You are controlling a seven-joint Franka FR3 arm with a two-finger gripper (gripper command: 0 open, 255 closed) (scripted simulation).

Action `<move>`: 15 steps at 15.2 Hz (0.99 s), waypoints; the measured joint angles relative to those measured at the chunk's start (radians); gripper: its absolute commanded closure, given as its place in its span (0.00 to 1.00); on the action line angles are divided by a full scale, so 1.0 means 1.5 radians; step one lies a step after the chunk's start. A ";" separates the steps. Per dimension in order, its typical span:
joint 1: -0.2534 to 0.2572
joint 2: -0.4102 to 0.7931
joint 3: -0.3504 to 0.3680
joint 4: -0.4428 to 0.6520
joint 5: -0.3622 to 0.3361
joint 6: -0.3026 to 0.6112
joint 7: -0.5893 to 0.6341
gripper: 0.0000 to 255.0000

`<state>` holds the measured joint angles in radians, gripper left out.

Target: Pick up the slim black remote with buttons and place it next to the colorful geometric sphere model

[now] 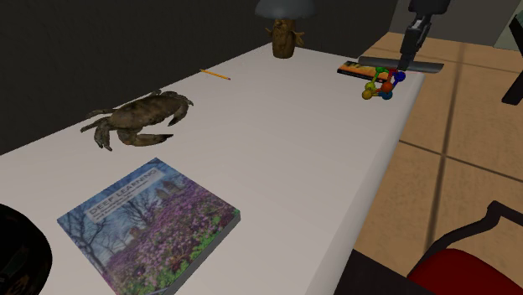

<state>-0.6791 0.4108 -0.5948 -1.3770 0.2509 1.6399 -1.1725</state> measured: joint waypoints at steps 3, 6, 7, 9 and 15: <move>0.005 -0.002 0.001 -0.030 0.000 0.028 -0.002 1.00; 0.008 -0.002 0.001 -0.058 0.001 0.055 -0.005 1.00; 0.009 -0.001 0.002 -0.064 0.002 0.062 -0.005 1.00; 0.010 0.002 0.003 -0.081 0.004 0.081 -0.008 1.00; 0.013 0.010 0.007 -0.123 0.011 0.130 -0.013 1.00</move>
<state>-0.6589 0.4264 -0.5840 -1.5612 0.2667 1.8342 -1.1926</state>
